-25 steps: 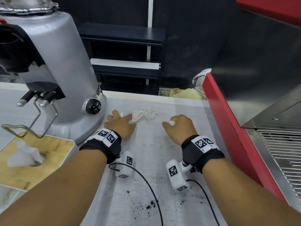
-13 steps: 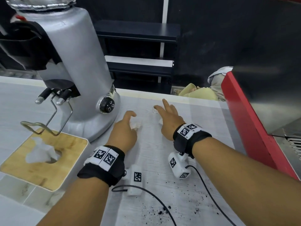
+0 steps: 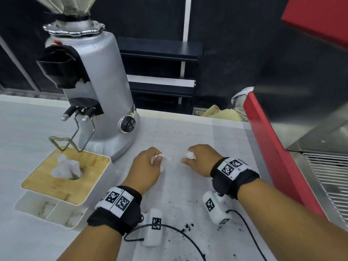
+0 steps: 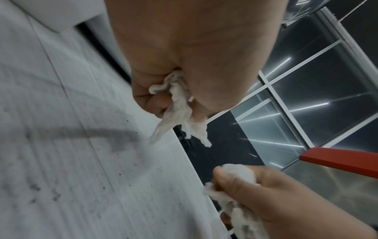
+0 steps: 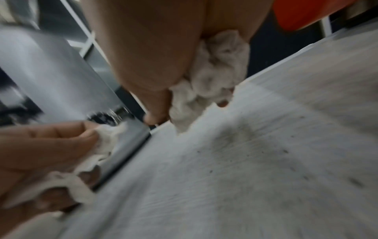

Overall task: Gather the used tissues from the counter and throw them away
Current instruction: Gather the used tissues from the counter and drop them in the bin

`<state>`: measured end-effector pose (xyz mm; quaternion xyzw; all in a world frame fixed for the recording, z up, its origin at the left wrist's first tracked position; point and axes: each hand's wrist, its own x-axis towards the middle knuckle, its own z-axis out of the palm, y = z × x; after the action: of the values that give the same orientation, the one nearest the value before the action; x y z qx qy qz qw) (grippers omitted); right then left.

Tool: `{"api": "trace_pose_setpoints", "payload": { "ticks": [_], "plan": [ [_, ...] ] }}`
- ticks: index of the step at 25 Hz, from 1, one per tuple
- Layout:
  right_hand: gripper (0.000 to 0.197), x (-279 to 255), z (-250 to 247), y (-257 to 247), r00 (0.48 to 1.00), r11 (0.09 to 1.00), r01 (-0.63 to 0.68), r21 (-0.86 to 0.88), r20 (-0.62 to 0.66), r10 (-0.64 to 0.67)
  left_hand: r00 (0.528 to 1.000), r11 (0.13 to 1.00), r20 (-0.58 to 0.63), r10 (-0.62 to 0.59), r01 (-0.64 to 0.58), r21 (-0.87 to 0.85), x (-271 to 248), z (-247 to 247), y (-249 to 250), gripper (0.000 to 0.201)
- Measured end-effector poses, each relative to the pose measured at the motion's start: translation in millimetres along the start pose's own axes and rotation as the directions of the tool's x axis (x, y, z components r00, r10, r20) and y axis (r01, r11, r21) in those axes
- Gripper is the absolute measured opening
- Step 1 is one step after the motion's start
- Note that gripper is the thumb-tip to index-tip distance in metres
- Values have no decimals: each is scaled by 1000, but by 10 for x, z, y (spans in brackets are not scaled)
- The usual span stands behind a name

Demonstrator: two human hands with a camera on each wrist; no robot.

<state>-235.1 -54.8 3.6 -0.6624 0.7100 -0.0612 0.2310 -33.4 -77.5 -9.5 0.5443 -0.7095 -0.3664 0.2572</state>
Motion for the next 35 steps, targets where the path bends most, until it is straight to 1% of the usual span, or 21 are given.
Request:
{"api": "trace_pose_setpoints", "payload": {
  "ticks": [2, 4, 5, 7, 9, 11, 12, 13, 14, 17, 19, 21, 22, 24, 27, 29, 31, 34, 35],
  "plan": [
    [43, -437, -71, -83, 985, 988, 11, 153, -174, 16, 997, 997, -25, 73, -73, -24, -180, -68, 194, 23],
    [46, -891, -73, -140, 958, 943, 41, 329, -281, 57, 987, 986, -20, 161, -162, -47, -347, -125, 368, 30],
    [48, -1096, -60, -141, 944, 916, 64, 397, -322, 74, 980, 978, 4, 201, -200, -58, -425, -152, 453, 29],
    [53, -1527, -14, -72, 897, 884, 66, 463, -416, 151, 955, 956, 74, 288, -283, -76, -598, -159, 617, 20],
    [37, -1924, 22, 11, 845, 877, 43, 478, -486, 224, 918, 928, 142, 371, -360, -98, -756, -115, 774, 11],
    [16, -2305, 51, 98, 792, 869, 35, 493, -545, 277, 865, 890, 212, 455, -435, -135, -920, 3, 941, 14],
    [5, -2515, 64, 152, 768, 850, 33, 527, -557, 316, 835, 874, 257, 486, -459, -160, -1010, 103, 1037, 16],
    [3, -2690, 69, 209, 755, 832, 20, 554, -554, 351, 810, 861, 291, 509, -476, -179, -1087, 204, 1122, 18],
    [5, -2894, 78, 293, 733, 823, 4, 567, -562, 384, 786, 850, 325, 526, -489, -195, -1177, 346, 1230, 18],
    [5, -3453, 115, 604, 641, 819, -100, 564, -594, 487, 710, 814, 400, 579, -532, -234, -1483, 812, 1562, 17],
    [7, -3817, 159, 856, 596, 782, -150, 605, -576, 559, 663, 788, 432, 612, -557, -262, -1723, 1130, 1789, 18],
    [13, -4193, 184, 1135, 546, 737, -191, 648, -554, 629, 622, 776, 468, 627, -552, -305, -1974, 1452, 2046, 18],
    [16, -4404, 186, 1290, 514, 725, -220, 653, -554, 655, 600, 769, 486, 636, -550, -326, -2115, 1641, 2195, 18],
    [23, -4810, 181, 1603, 473, 708, -282, 647, -549, 689, 557, 744, 504, 660, -575, -340, -2404, 2015, 2480, 13],
    [32, -5529, 180, 2119, 434, 679, -320, 660, -536, 725, 523, 739, 537, 661, -578, -347, -2918, 2687, 2938, 7],
    [34, -6043, 208, 2441, 390, 637, -338, 692, -513, 765, 496, 730, 554, 669, -579, -363, -3274, 3125, 3225, 7],
    [26, -6552, 225, 2744, 358, 588, -312, 747, -481, 801, 464, 722, 573, 675, -573, -387, -3584, 3565, 3497, 7],
    [5, -7237, 229, 3176, 326, 498, -284, 819, -406, 854, 448, 735, 606, 657, -557, -386, -3959, 4216, 3867, 5],
    [6, -7398, 233, 3304, 318, 471, -273, 839, -383, 867, 444, 736, 615, 652, -565, -372, -4048, 4393, 3968, 4]
  ]
}}
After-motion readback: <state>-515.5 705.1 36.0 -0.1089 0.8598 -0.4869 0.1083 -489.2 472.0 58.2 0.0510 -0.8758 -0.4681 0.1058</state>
